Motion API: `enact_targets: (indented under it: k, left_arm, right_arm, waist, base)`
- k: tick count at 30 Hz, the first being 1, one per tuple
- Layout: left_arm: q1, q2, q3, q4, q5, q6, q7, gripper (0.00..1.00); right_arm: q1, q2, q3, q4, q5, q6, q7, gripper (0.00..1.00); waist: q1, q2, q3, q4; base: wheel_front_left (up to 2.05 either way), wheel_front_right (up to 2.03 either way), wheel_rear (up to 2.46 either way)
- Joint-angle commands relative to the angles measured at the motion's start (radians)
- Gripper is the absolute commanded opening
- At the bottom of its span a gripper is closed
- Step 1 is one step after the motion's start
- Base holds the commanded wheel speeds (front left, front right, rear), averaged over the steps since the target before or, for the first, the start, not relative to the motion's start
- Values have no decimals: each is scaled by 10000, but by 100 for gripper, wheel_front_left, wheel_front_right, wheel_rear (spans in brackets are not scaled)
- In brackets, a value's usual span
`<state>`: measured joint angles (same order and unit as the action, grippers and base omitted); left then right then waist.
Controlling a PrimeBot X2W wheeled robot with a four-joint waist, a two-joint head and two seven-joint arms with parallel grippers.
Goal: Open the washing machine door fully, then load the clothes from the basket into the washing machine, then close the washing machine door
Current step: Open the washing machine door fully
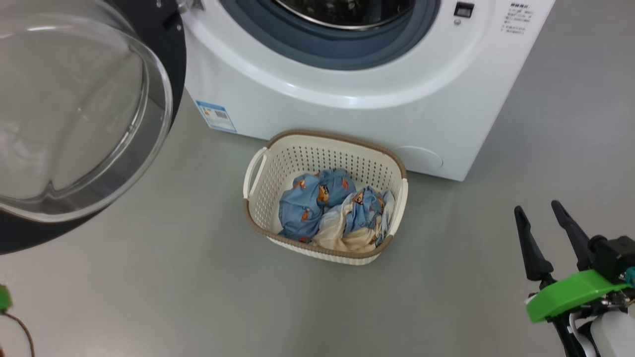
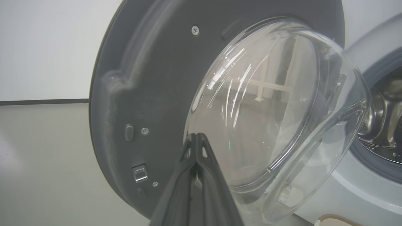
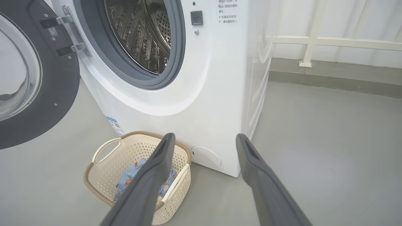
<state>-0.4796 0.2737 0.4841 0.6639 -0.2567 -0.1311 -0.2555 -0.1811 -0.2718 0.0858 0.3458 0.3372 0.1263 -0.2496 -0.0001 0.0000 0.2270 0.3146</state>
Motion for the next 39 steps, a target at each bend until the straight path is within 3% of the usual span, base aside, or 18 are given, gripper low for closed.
enact_targets:
  k: [1, 2, 3, 19, 39]
  left_arm:
    - [379, 543, -19, -497, -158, 6, -63, 49]
    - [574, 543, -137, -659, -246, 5, -63, 91]
    - [770, 535, -256, -825, -363, 5, -63, 100]
    - [2954, 117, -2509, -3065, -1084, 4, -63, 100]
    - [3465, 235, -4303, -3847, -1562, 4, -63, 100]
  right_arm:
    - [231, -52, 109, -210, 54, 44, -122, 100]
    - [320, -31, 102, -209, 67, 44, -122, 100]
    - [402, -12, 94, -207, 82, 44, -122, 100]
    - [904, 403, 7, -300, 166, 44, -122, 100]
    - [985, 598, -56, -401, 128, 44, -122, 100]
  waist:
    - [1, 0, -405, 4]
    - [1, 0, -497, -2]
    - [1, 0, -587, -14]
    - [1, 0, -1298, -1157]
    - [1, 0, -1201, -3250]
  base:
    - [0, 0, 0]
    - [0, 0, 0]
    - [0, 0, 0]
    - [0, 0, 0]
    - [0, 0, 0]
